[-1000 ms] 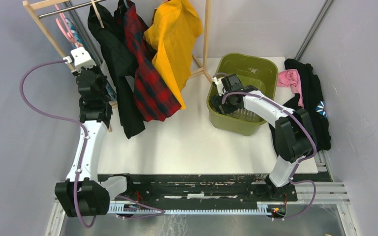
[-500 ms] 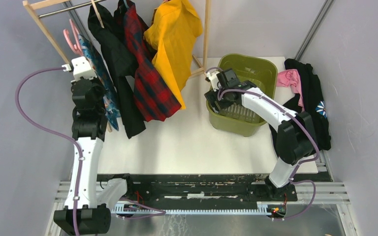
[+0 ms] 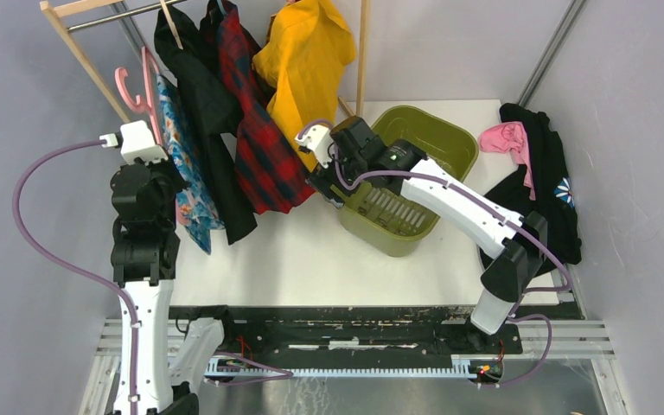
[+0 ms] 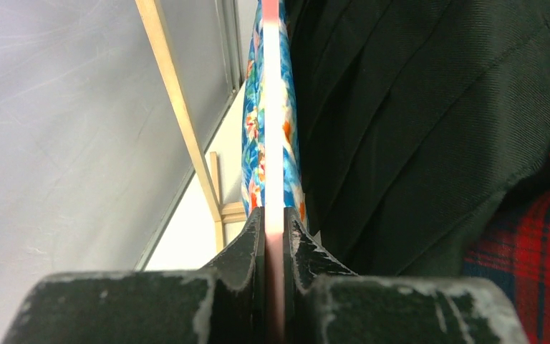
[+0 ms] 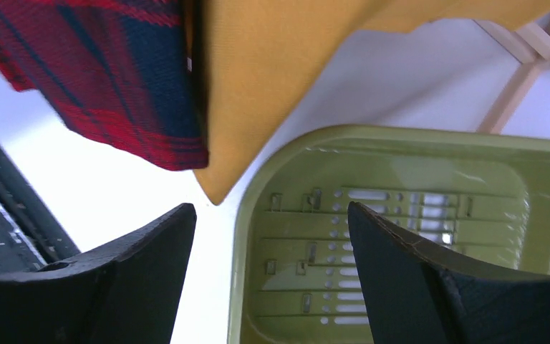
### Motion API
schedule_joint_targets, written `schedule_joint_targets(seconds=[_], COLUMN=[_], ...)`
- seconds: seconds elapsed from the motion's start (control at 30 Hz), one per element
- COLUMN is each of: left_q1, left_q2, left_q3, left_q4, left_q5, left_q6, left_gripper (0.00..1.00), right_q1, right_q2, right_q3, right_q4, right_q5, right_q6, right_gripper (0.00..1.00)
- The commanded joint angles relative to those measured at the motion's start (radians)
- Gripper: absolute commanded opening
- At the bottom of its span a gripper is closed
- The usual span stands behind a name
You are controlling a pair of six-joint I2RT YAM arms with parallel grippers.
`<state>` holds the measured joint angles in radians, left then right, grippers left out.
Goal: Remove the skirt from the hanger
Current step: Pick up the hanger from the clothesline.
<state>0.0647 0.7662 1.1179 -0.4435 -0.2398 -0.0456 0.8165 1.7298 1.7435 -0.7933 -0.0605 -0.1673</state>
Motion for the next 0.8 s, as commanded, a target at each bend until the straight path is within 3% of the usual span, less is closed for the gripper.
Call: schedule_joint_targets(seconds=[0.0, 0.23, 0.33, 0.43, 0.47, 0.6, 0.77], left_q1=[-0.005, -0.007, -0.020, -0.036, -0.040, -0.055, -0.061], left_q2=[-0.039, -0.055, -0.050, -0.047, -0.046, -0.039, -0.038], left_q3=[0.056, 0.066, 0.072, 0.075, 0.077, 0.083, 0.095], left_q4=[0.049, 0.021, 0.014, 0.005, 0.005, -0.001, -0.017], left_q5=[0.037, 0.038, 0.044, 0.036, 0.036, 0.042, 0.057], left_q6=[-0.036, -0.033, -0.034, -0.029, -0.028, -0.036, -0.048], left_gripper=[0.03, 0.03, 0.03, 0.03, 0.03, 0.03, 0.03], right_q1=[0.003, 0.047, 0.104, 0.132, 0.138, 0.156, 0.190], right_q2=[-0.017, -0.071, -0.063, -0.047, -0.043, -0.028, 0.030], right_q3=[0.024, 0.078, 0.170, 0.286, 0.320, 0.396, 0.377], right_q4=[-0.057, -0.078, -0.130, -0.169, -0.174, -0.135, -0.039], right_q5=[0.219, 0.223, 0.209, 0.103, 0.066, -0.132, -0.257], right_q6=[-0.044, -0.066, -0.093, -0.074, -0.066, -0.026, 0.032], right_gripper=[0.85, 0.81, 0.69, 0.47, 0.43, 0.52, 0.56])
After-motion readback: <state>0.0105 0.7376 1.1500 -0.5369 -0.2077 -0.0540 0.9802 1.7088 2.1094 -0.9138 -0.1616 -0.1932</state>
